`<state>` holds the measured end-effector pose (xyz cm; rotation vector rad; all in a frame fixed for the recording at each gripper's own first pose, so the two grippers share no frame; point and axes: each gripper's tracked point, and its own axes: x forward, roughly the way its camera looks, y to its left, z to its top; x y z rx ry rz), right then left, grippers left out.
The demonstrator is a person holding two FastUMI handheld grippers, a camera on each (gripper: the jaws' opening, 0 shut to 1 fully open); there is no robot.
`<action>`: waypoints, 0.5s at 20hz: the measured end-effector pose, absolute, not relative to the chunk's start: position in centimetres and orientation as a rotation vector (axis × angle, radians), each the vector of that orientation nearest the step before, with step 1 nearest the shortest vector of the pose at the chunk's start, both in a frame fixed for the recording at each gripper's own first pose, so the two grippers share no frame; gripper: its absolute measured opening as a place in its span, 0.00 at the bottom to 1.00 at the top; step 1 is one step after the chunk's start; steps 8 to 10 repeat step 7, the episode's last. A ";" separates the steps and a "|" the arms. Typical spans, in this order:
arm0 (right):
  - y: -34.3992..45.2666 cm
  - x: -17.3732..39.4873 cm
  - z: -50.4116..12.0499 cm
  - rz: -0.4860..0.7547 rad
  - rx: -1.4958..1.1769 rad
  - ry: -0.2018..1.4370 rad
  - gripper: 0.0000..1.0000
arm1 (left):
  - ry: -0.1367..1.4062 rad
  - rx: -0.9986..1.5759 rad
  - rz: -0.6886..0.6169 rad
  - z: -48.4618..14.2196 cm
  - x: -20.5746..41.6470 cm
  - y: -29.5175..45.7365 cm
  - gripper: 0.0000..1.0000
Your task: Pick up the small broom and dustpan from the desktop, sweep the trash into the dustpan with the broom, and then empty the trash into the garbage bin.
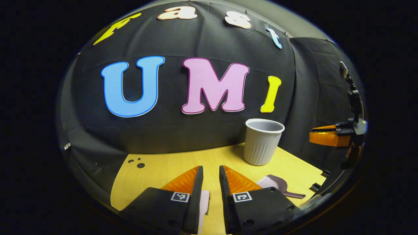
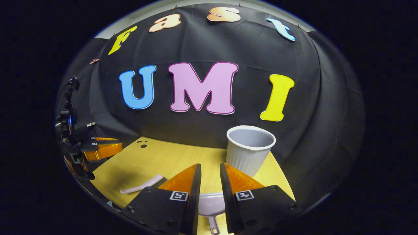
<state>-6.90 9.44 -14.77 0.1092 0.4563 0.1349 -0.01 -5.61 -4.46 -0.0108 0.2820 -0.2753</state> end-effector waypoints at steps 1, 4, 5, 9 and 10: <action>9.4 -6.9 -14.6 0.128 0.106 0.456 0.37 | 0.278 -0.010 -0.275 -4.4 0.2 -5.5 0.34; 9.4 -7.0 -14.0 0.099 0.111 0.449 0.37 | 0.286 -0.008 -0.281 -4.1 0.0 -5.1 0.34; 9.3 -7.0 -13.8 0.087 0.109 0.446 0.37 | 0.288 -0.013 -0.286 -4.3 0.0 -5.4 0.34; 9.4 -7.1 -13.4 0.065 0.110 0.445 0.37 | 0.290 -0.015 -0.290 -4.5 0.0 -5.3 0.34; 9.4 -7.1 -13.4 0.065 0.110 0.445 0.37 | 0.290 -0.015 -0.290 -4.5 0.0 -5.3 0.34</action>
